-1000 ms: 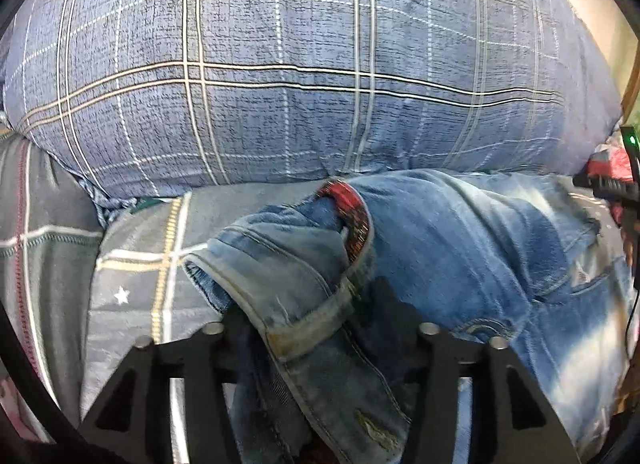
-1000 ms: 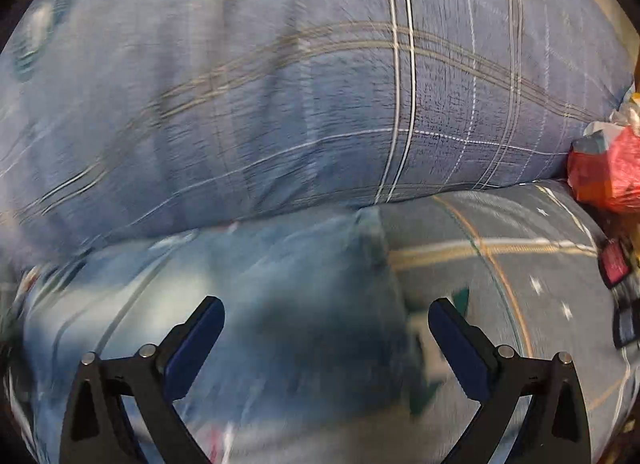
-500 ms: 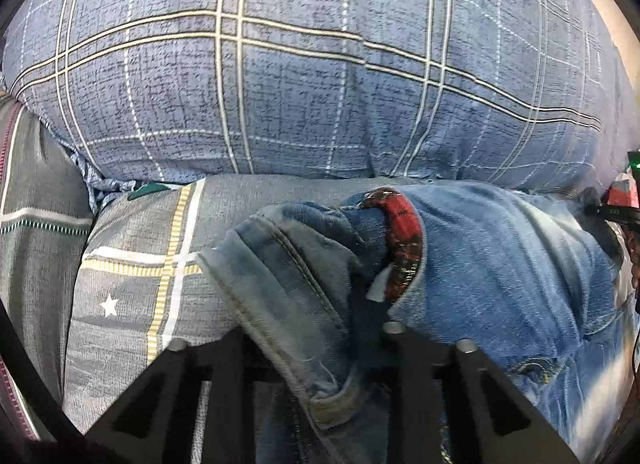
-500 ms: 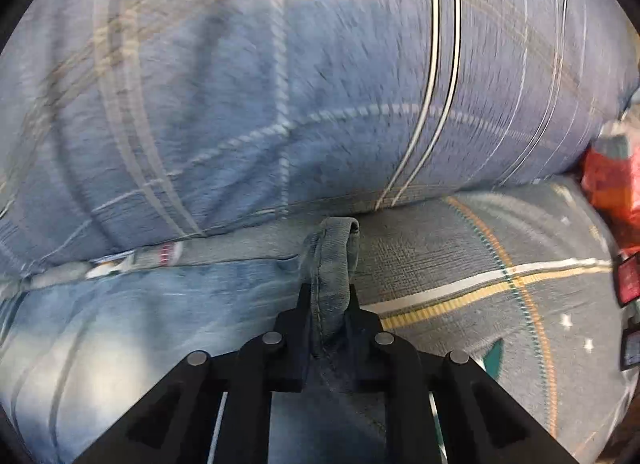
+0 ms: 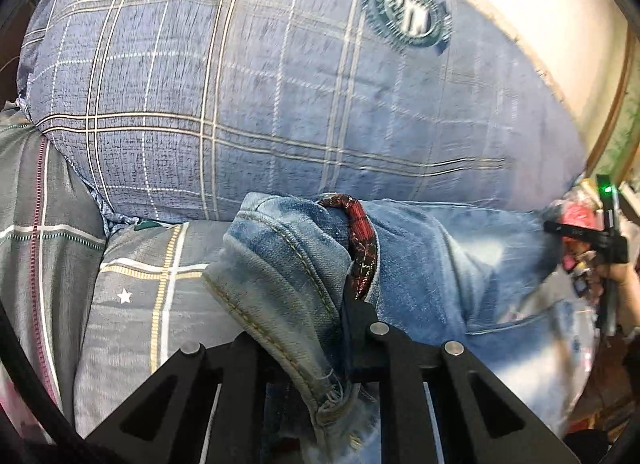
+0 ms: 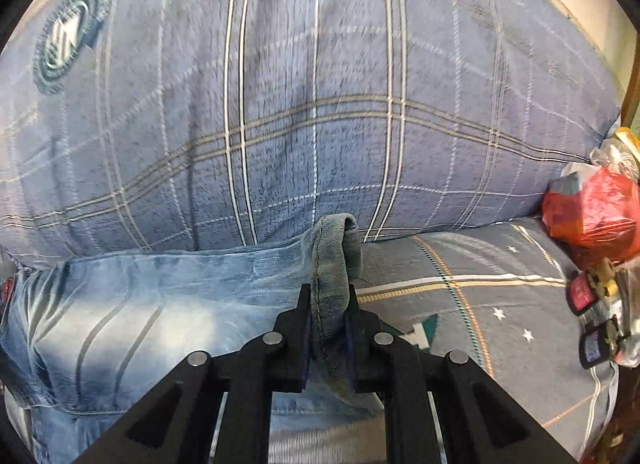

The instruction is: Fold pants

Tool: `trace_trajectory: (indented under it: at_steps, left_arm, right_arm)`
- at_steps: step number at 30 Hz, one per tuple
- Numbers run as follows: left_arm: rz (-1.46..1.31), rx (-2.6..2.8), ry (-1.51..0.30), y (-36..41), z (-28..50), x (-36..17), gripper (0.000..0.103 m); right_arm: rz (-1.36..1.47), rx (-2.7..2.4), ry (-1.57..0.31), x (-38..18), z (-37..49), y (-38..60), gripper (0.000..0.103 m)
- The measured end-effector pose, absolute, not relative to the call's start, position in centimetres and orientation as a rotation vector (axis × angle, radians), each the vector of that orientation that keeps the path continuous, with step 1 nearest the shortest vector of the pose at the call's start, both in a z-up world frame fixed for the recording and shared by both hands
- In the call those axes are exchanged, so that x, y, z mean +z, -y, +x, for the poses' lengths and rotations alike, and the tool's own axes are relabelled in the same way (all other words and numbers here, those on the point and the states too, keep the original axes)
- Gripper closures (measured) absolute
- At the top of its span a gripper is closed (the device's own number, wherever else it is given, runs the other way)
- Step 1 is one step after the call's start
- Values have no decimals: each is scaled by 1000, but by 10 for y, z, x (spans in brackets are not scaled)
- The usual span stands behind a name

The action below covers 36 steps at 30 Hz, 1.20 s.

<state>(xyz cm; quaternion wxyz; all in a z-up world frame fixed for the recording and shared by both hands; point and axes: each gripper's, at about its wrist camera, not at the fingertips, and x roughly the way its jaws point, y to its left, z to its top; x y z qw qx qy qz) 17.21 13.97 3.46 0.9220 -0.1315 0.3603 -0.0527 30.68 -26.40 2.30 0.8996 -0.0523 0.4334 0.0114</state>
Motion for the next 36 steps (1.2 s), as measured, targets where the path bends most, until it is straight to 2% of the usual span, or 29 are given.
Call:
trace_trajectory:
  at_steps: [17, 36]
  left_arm:
    - [-282, -180, -739, -103, 106, 43, 89]
    - [-214, -208, -759, -73, 49, 37, 90]
  right_arm:
    - [-54, 52, -822, 45, 224, 306, 89]
    - [59, 65, -856, 28, 161, 347, 89]
